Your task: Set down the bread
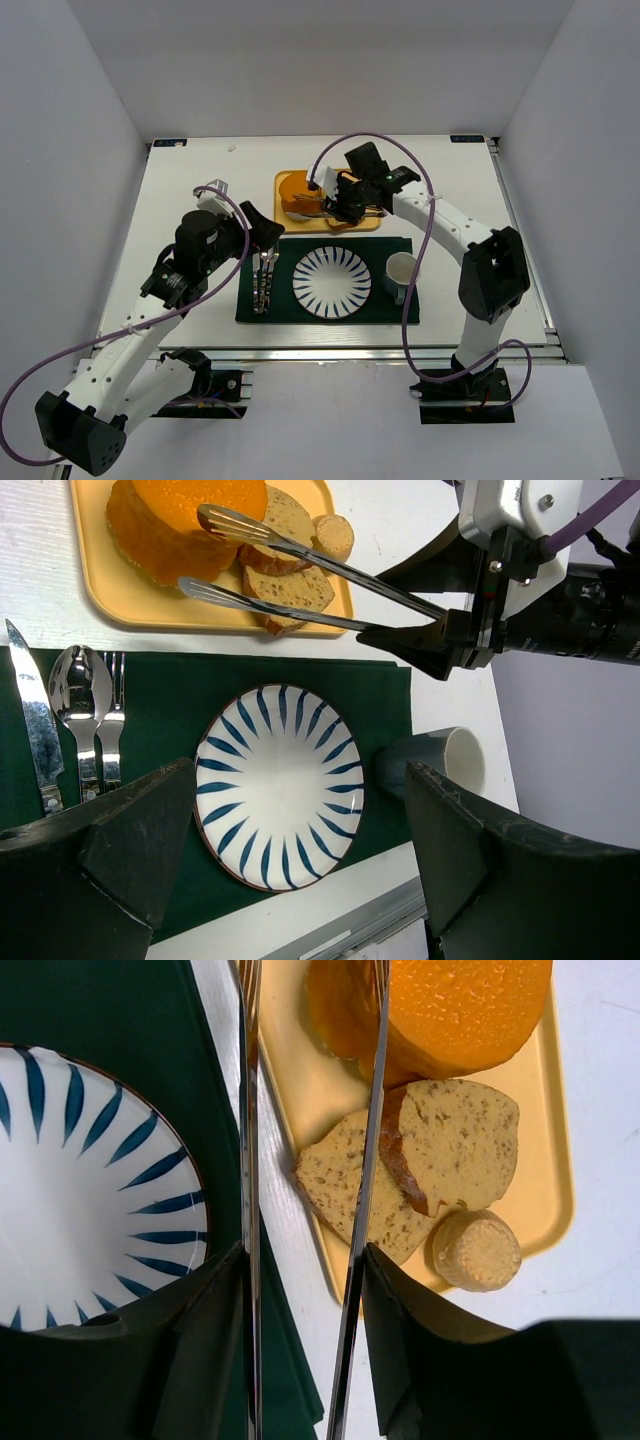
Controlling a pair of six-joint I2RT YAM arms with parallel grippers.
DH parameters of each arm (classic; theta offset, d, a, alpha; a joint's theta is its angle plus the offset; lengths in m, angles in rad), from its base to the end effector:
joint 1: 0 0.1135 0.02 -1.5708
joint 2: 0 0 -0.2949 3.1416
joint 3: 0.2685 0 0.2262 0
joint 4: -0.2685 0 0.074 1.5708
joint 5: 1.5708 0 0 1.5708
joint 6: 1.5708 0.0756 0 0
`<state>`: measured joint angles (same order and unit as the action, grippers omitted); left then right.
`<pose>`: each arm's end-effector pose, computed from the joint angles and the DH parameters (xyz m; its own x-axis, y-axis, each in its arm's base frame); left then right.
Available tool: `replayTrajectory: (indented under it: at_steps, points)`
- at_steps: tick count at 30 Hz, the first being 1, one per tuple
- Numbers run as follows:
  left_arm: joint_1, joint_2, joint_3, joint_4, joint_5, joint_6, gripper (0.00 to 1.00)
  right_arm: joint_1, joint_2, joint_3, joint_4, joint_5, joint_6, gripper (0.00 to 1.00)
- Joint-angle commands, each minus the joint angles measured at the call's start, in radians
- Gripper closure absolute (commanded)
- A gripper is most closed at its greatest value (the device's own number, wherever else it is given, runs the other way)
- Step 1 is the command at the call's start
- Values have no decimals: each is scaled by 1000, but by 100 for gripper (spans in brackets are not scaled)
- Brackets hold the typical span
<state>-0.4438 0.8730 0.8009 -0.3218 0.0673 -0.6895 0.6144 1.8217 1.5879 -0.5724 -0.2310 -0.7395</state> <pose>0.1697 -0.0863 0.3263 -0.5756 -0.4291 -0.6961 0.1533 0.7795 -0.6073 0.3344 0.2571 0.3005 0.0298 -0.7818 -0.6228 -0.9077 0.2398 -0.3445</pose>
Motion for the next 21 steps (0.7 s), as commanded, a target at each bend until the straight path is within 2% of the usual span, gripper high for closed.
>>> replayTrajectory:
  at_steps: [1,10,18,21]
  points:
    - [4,-25,9,-2,-12,-1,7,8,-9,32,57,50,-28,47]
    - [2,-23,9,4,-12,1,6,24,-38,-28,154,134,-61,47]
    - [4,-26,11,3,-14,1,6,38,-15,-58,140,182,-100,48]
    - [4,-32,6,4,-12,-2,6,38,-16,-69,144,196,-112,52]
